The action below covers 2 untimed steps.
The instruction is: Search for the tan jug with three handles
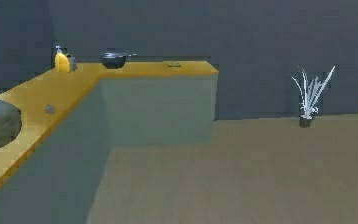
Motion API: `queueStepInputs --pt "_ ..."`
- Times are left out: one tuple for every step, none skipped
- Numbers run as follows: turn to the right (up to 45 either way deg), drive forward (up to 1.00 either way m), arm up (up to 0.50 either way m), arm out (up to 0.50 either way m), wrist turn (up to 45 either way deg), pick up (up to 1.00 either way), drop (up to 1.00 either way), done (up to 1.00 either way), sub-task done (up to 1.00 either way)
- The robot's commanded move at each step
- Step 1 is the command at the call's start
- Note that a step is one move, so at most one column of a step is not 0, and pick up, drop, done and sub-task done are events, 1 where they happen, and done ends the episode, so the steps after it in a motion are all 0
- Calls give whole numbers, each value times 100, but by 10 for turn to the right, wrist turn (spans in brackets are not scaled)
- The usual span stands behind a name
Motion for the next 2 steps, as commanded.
queueStepInputs --pt "-420 0 0 0 0 0 0 0 0" --pt "0 0 0 0 0 0 0 100 0"
